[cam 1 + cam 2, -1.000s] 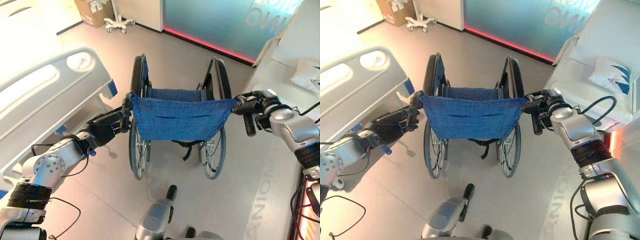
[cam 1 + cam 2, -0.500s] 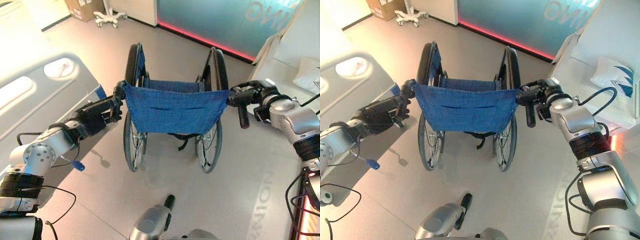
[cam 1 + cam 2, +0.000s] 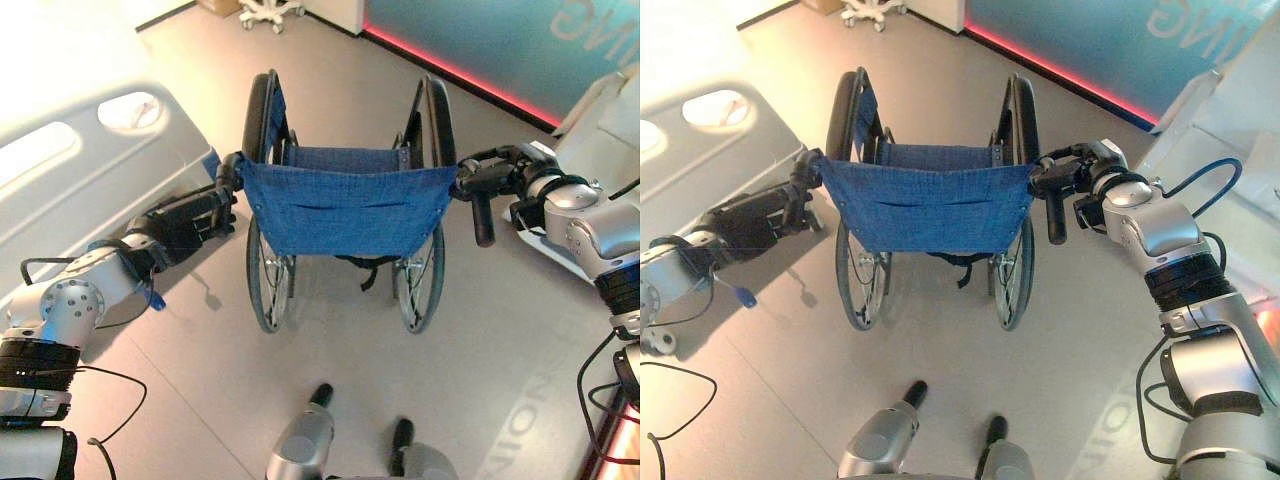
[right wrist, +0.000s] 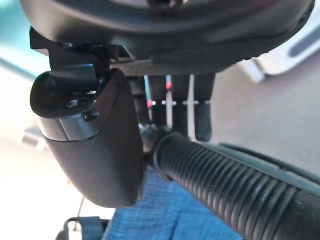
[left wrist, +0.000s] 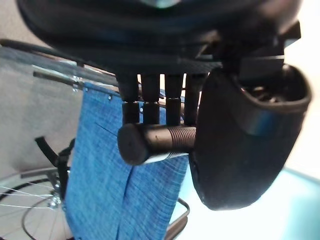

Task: Push the wheelchair next to the bed

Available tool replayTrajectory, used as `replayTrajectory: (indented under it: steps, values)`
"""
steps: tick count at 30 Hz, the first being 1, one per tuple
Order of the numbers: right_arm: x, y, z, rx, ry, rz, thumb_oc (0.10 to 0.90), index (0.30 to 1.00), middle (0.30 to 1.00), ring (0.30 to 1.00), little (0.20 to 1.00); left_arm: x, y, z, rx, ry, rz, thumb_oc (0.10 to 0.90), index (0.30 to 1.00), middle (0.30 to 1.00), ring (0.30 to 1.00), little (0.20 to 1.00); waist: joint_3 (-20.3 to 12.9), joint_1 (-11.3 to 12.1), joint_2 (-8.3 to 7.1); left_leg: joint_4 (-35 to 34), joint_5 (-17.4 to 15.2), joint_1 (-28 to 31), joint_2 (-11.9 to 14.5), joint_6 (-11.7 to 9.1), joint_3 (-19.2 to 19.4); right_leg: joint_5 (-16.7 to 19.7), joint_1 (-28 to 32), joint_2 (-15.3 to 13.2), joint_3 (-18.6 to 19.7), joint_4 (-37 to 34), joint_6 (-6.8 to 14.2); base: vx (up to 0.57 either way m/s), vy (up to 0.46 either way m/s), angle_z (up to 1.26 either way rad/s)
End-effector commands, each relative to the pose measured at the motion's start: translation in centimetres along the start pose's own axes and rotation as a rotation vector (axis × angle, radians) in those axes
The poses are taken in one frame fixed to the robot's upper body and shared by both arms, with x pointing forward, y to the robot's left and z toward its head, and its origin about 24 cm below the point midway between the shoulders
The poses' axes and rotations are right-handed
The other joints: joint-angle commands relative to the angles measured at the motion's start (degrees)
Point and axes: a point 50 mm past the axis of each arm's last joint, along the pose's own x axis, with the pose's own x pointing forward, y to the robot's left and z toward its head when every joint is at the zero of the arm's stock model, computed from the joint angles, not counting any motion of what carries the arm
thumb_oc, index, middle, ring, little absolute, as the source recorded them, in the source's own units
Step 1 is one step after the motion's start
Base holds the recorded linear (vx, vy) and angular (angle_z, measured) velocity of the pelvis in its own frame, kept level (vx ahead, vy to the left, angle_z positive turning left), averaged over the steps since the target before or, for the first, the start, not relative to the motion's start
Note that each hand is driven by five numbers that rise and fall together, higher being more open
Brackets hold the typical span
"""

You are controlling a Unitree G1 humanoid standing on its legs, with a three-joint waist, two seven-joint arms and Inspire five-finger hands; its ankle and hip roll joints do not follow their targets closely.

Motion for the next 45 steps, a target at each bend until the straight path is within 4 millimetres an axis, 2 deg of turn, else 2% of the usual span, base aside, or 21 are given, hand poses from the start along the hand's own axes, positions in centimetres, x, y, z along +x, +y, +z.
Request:
replayTrajectory:
  steps: [1, 5, 6, 7, 9, 11, 13, 17, 19, 21, 23, 26, 28, 29, 32, 33, 34, 36, 39, 41, 45]
  values:
    - [-2.6, 5.4, 8.0, -0.05, -0.398, 0.254, 0.4, 0.3, 0.3, 0.3, 0.3, -2.4, -5.3, 4.9, 0.0, -0.299, -0.343, 0.4, 0.3, 0.3, 0.3, 0.3, -11.27, 0.0, -3.64, 21.59, 2.93, -2.19, 0.85, 3.33, 6.33, 7.23, -1.4, -2.25, 1.78, -3.37, -1.44, 0.25, -0.43, 0.47]
    - [-2.7, 6.0, 7.1, -0.043, -0.394, 0.255, 0.4, 0.3, 0.3, 0.3, 0.3, -2.6, -5.0, 3.7, -0.002, -0.298, -0.334, 0.4, 0.3, 0.3, 0.3, 0.3, -11.04, -0.61, -3.65, 30.94, 4.93, -5.29, -0.58, 4.08, 9.21, 6.49, -0.15, 0.88, 0.18, -3.33, -4.42, 0.23, -0.302, 0.26]
    - [-2.7, 6.2, 7.0, -0.042, -0.389, 0.259, 0.4, 0.3, 0.3, 0.3, 0.3, -2.5, -5.0, 3.5, -0.008, -0.298, -0.324, 0.4, 0.3, 0.3, 0.3, 0.3, -10.97, -0.18, -3.31, 30.62, 5.32, -6.57, -2.81, 4.27, 9.03, 6.29, 0.72, 2.0, -0.36, -3.46, -4.98, 0.3, -0.218, 0.08]
    - [-2.8, 6.3, 7.0, -0.044, -0.387, 0.263, 0.4, 0.3, 0.3, 0.3, 0.3, -2.4, -5.0, 3.6, -0.011, -0.3, -0.317, 0.4, 0.3, 0.3, 0.3, 0.3, -10.88, 0.22, -2.86, 28.49, 4.79, -6.6, -4.91, 4.4, 9.23, 6.15, 1.46, 2.71, -0.47, -3.68, -4.83, 0.27, -0.154, 0.12]
    - [-2.8, 6.7, 7.2, -0.045, -0.385, 0.27, 0.4, 0.3, 0.3, 0.3, 0.3, -2.3, -4.8, 3.8, -0.01, -0.305, -0.302, 0.4, 0.3, 0.3, 0.3, 0.3, -10.91, 0.64, -2.14, 23.18, 4.77, -5.74, -6.62, 4.31, 10.5, 5.75, 2.45, 3.76, -0.91, -3.99, -4.65, 0.23, -0.082, 0.25]
    - [-2.6, 7.1, 7.3, -0.038, -0.377, 0.264, 0.4, 0.3, 0.3, 0.3, 0.3, -2.2, -4.9, 4.1, -0.011, -0.309, -0.3, 0.4, 0.3, 0.3, 0.3, 0.3, -10.99, 0.78, -0.86, 10.38, 7.11, -4.22, -5.02, 3.31, 15.68, 3.84, 4.79, 5.71, -3.35, -4.31, -5.05, 0.34, -0.085, 0.31]
    - [-2.2, 7.0, 6.8, -0.029, -0.356, 0.246, 0.4, 0.3, 0.3, 0.3, 0.3, -1.7, -4.8, 3.7, -0.02, -0.296, -0.297, 0.4, 0.3, 0.3, 0.3, 0.3, -11.07, 1.75, 0.75, -0.53, 11.74, -5.81, -5.19, 2.14, 17.15, 1.93, 8.36, 7.91, -3.72, -5.38, -5.46, 0.42, -0.048, 0.18]
    - [-1.7, 6.7, 6.1, -0.014, -0.336, 0.24, 0.4, 0.3, 0.3, 0.3, 0.3, -1.4, -4.3, 3.4, -0.017, -0.284, -0.287, 0.4, 0.3, 0.3, 0.3, 0.3, -11.14, 3.25, 2.09, -11.44, 18.35, -7.81, -4.65, 0.97, 18.63, -0.08, 13.17, 9.97, -2.87, -6.92, -5.88, 0.37, -0.025, -0.33]
    - [-1.5, 6.6, 5.6, -0.006, -0.323, 0.243, 0.4, 0.3, 0.3, 0.3, 0.3, -1.4, -4.3, 3.8, -0.021, -0.284, -0.289, 0.4, 0.3, 0.3, 0.3, 0.3, -11.6, 3.76, 2.33, -13.82, 19.29, -8.32, -4.17, 0.9, 19.32, -1.77, 14.44, 10.39, -2.8, -6.3, -6.05, 0.41, 0.0, -0.12]
    - [-1.3, 6.5, 5.2, -0.004, -0.311, 0.246, 0.4, 0.3, 0.3, 0.3, 0.3, -1.3, -4.4, 4.2, -0.02, -0.278, -0.284, 0.4, 0.3, 0.3, 0.3, 0.3, -12.27, 3.91, 2.37, -14.31, 18.47, -8.32, -3.96, 1.06, 20.39, -3.24, 14.82, 10.32, -3.09, -5.05, -6.03, 0.43, 0.069, -0.09]
    - [-1.1, 6.3, 4.7, 0.003, -0.302, 0.255, 0.4, 0.3, 0.3, 0.3, 0.3, -1.0, -4.5, 4.8, -0.017, -0.273, -0.277, 0.4, 0.3, 0.3, 0.3, 0.3, -13.88, 3.55, 1.82, -13.11, 14.3, -7.0, -4.11, 2.84, 21.93, -5.62, 14.67, 9.33, -4.45, -1.91, -5.27, 0.42, 0.104, -0.17]
    - [-1.2, 5.8, 3.9, 0.01, -0.294, 0.258, 0.4, 0.3, 0.3, 0.3, 0.3, -1.0, -4.5, 5.3, -0.015, -0.269, -0.284, 0.4, 0.3, 0.3, 0.3, 0.3, -15.05, 3.51, 1.06, -10.21, 11.54, -7.57, -5.27, 4.53, 21.72, -5.47, 14.49, 8.31, -4.23, 1.96, -4.23, 0.38, 0.119, 0.02]
    - [-1.2, 5.0, 3.2, 0.032, -0.29, 0.252, 0.4, 0.3, 0.3, 0.3, 0.3, -0.8, -4.6, 5.7, 0.008, -0.257, -0.296, 0.4, 0.3, 0.3, 0.3, 0.3, -16.42, 3.06, -0.7, -8.44, 8.8, -6.46, -7.74, 7.17, 21.93, -0.49, 13.12, 6.82, -4.62, 11.1, -0.87, 0.43, 0.163, -0.05]
    - [-1.2, 5.0, 3.2, 0.034, -0.289, 0.252, 0.4, 0.3, 0.3, 0.3, 0.3, -0.8, -4.6, 5.8, 0.009, -0.257, -0.297, 0.4, 0.3, 0.3, 0.3, 0.3, -16.6, 3.12, -0.62, -8.47, 8.91, -6.55, -7.63, 7.25, 21.91, 0.06, 12.78, 7.0, -4.56, 11.4, -0.75, 0.46, 0.19, 0.02]
    - [-1.5, 5.1, 2.5, 0.053, -0.286, 0.251, 0.4, 0.3, 0.3, 0.3, 0.3, -0.5, -4.7, 6.1, 0.014, -0.256, -0.314, 0.4, 0.3, 0.3, 0.3, 0.3, -17.42, 1.56, -2.09, -7.29, 6.79, -4.9, -9.87, 9.32, 21.88, 12.46, 9.59, 8.47, -0.25, 22.49, 4.6, 0.34, 0.14, 0.31]
    - [-1.6, 5.2, 2.4, 0.055, -0.284, 0.253, 0.4, 0.3, 0.3, 0.3, 0.3, -0.4, -4.9, 6.2, 0.011, -0.252, -0.317, 0.4, 0.3, 0.3, 0.3, 0.3, -17.56, 1.24, -2.17, -7.09, 6.43, -4.59, -10.11, 9.54, 21.58, 13.78, 8.63, 8.78, 0.66, 23.66, 5.09, 0.22, 0.072, 0.53]
    - [-1.6, 5.3, 2.4, 0.055, -0.285, 0.254, 0.4, 0.3, 0.3, 0.3, 0.3, -0.4, -4.9, 6.2, 0.01, -0.25, -0.316, 0.4, 0.3, 0.3, 0.3, 0.3, -17.58, 1.04, -2.13, -6.98, 6.27, -4.39, -10.19, 9.55, 21.38, 14.1, 8.11, 8.82, 1.04, 24.1, 5.2, 0.32, 0.084, 0.51]
    - [-1.9, 5.7, 2.2, 0.051, -0.288, 0.258, 0.4, 0.3, 0.3, 0.3, 0.3, -0.1, -5.1, 6.3, 0.017, -0.237, -0.318, 0.4, 0.3, 0.3, 0.3, 0.3, -17.37, -0.72, -1.66, -5.66, 5.28, -3.52, -11.08, 9.39, 19.81, 10.54, 6.33, 7.63, 2.56, 20.7, 3.51, 0.37, 0.074, 0.15]
    - [-2.1, 5.2, 2.5, 0.052, -0.287, 0.247, 0.4, 0.3, 0.3, 0.3, 0.3, -0.1, -5.4, 6.6, 0.016, -0.237, -0.331, 0.4, 0.3, 0.3, 0.3, 0.3, -16.71, -2.11, -1.27, -3.08, 4.25, -3.76, -11.61, 8.54, 18.74, 4.95, 6.75, 5.93, 2.11, 12.72, 0.44, 0.21, 0.019, 0.22]
    - [-2.2, 4.4, 2.6, 0.039, -0.295, 0.244, 0.4, 0.3, 0.3, 0.3, 0.3, 0.0, -5.7, 6.6, 0.006, -0.254, -0.334, 0.4, 0.3, 0.3, 0.3, 0.3, -15.24, -3.51, -0.17, 0.47, 4.46, -4.54, -11.07, 6.68, 17.6, -0.08, 6.4, 4.63, 2.95, 3.18, -2.43, 0.22, 0.012, 0.36]
    - [-2.4, 3.5, 3.6, 0.014, -0.316, 0.23, 0.4, 0.3, 0.3, 0.3, 0.3, 0.2, -7.0, 6.5, -0.02, -0.285, -0.338, 0.4, 0.3, 0.3, 0.3, 0.3, -12.75, -5.97, 0.79, 3.18, 3.95, -3.52, -10.92, 4.77, 15.12, 5.18, 3.26, 2.33, 5.04, -6.33, -2.29, 0.14, 0.0, 0.45]
